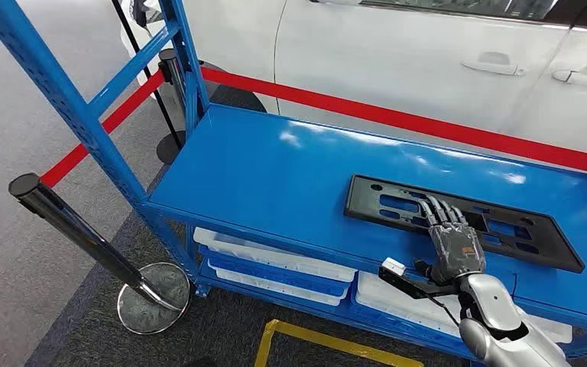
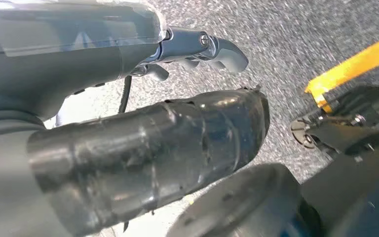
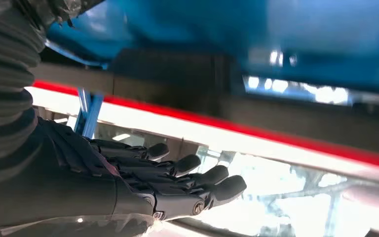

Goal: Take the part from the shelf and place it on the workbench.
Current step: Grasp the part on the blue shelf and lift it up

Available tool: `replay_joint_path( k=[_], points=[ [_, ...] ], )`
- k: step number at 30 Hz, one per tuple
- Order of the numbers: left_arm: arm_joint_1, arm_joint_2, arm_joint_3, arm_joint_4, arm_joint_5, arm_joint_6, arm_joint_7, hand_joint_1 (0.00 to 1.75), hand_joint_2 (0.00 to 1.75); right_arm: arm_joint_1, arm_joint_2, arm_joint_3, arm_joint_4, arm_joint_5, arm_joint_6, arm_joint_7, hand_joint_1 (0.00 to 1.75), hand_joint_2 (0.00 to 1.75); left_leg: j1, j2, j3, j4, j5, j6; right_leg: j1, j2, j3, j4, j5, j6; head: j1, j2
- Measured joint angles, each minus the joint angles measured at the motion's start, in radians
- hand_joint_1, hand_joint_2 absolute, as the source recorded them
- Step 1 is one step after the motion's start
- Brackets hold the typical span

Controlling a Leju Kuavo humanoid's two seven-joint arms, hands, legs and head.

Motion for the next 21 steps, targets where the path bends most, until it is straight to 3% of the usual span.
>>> replay_joint_path(
  k=[2,3,5,6,10,12,14,15,16,17,19,20,21],
  points=[
    [0.000,0.000,0.000,0.000,-0.002,0.000,0.001,0.00,0.00,-0.001,0.000,0.001,0.002,0.000,0.000,0.000,0.00,1.75,0.004,-0.001,0.006,0.006,-0.010,-0.007,-0.004,-0.001,0.023,-0.054,0.042,0.005,0.000,0.000],
    [0.000,0.000,0.000,0.000,-0.003,0.000,0.001,0.00,0.00,-0.002,0.000,0.001,0.005,0.000,0.000,0.001,0.00,1.75,0.008,-0.001,0.012,0.015,-0.022,-0.015,-0.008,-0.003,0.049,-0.116,0.080,0.010,0.000,0.000],
    [-0.001,0.002,0.000,0.000,-0.005,0.001,0.001,0.00,0.00,-0.005,0.001,0.002,0.012,-0.002,0.000,0.001,0.00,1.75,0.010,-0.002,0.015,0.034,-0.048,-0.034,-0.008,-0.003,0.105,-0.221,0.112,0.013,0.006,0.000],
    [-0.001,0.003,0.000,0.000,-0.006,0.001,0.002,0.00,0.00,-0.007,0.001,0.002,0.014,-0.003,0.000,0.001,0.00,1.75,0.010,-0.002,0.015,0.042,-0.058,-0.042,-0.006,-0.001,0.119,-0.245,0.106,0.007,0.006,0.000],
    [-0.006,0.003,-0.002,0.000,-0.011,0.002,0.002,0.00,0.00,-0.018,0.002,0.002,0.016,-0.004,-0.001,0.001,0.00,1.75,0.012,0.002,0.024,0.049,-0.079,-0.061,0.002,0.006,0.136,-0.247,0.072,-0.033,0.001,0.000],
    [-0.009,0.003,-0.004,0.000,-0.014,0.003,0.002,0.00,0.00,-0.021,0.002,0.001,0.016,-0.004,0.000,0.002,0.00,1.75,0.014,0.003,-0.016,0.135,-0.111,-0.065,0.002,0.005,0.153,-0.253,0.062,-0.046,-0.003,0.000],
    [-0.008,0.003,-0.004,0.000,-0.015,0.007,0.002,0.00,0.00,-0.018,0.002,0.002,0.016,-0.004,0.000,0.002,0.00,1.75,0.012,0.003,-0.112,0.286,-0.153,-0.065,0.006,0.004,0.168,-0.255,0.049,-0.054,-0.005,0.000],
    [-0.006,0.003,-0.004,0.000,-0.015,0.009,0.002,0.00,0.00,-0.016,0.003,0.002,0.016,-0.004,0.000,0.002,0.00,1.75,0.011,0.003,-0.159,0.344,-0.159,-0.063,0.009,0.004,0.176,-0.255,0.043,-0.056,-0.005,0.000],
    [-0.004,0.003,-0.004,0.000,-0.015,0.011,0.002,0.00,0.00,-0.014,0.003,0.002,0.016,-0.004,0.000,0.002,0.00,1.75,0.010,0.003,-0.191,0.369,-0.145,-0.060,0.012,0.005,0.186,-0.255,0.036,-0.057,-0.005,0.000],
    [-0.002,0.003,-0.005,0.000,-0.015,0.012,0.002,0.00,0.00,-0.013,0.003,0.002,0.016,-0.004,0.000,0.002,0.00,1.75,0.008,0.003,-0.204,0.354,-0.108,-0.054,0.014,0.006,0.197,-0.255,0.028,-0.057,-0.005,0.000],
    [0.000,0.004,-0.005,0.000,-0.015,0.013,0.002,0.00,0.00,-0.011,0.003,0.002,0.017,-0.004,0.001,0.002,0.00,1.75,-0.001,0.003,-0.183,0.233,-0.001,-0.035,0.017,0.008,0.220,-0.257,0.012,-0.055,-0.004,0.000],
    [0.000,0.004,-0.005,0.000,-0.015,0.013,0.002,0.00,0.00,-0.011,0.003,0.003,0.017,-0.005,0.002,0.002,0.00,1.75,-0.007,0.004,-0.169,0.173,0.036,-0.024,0.019,0.008,0.227,-0.259,0.005,-0.052,-0.002,0.000],
    [0.000,0.005,-0.005,0.000,-0.015,0.013,0.002,0.00,0.00,-0.010,0.003,0.003,0.017,-0.005,0.002,0.002,0.00,1.75,-0.012,0.005,-0.156,0.127,0.054,-0.016,0.019,0.010,0.230,-0.261,0.001,-0.047,-0.001,0.000]
  ],
)
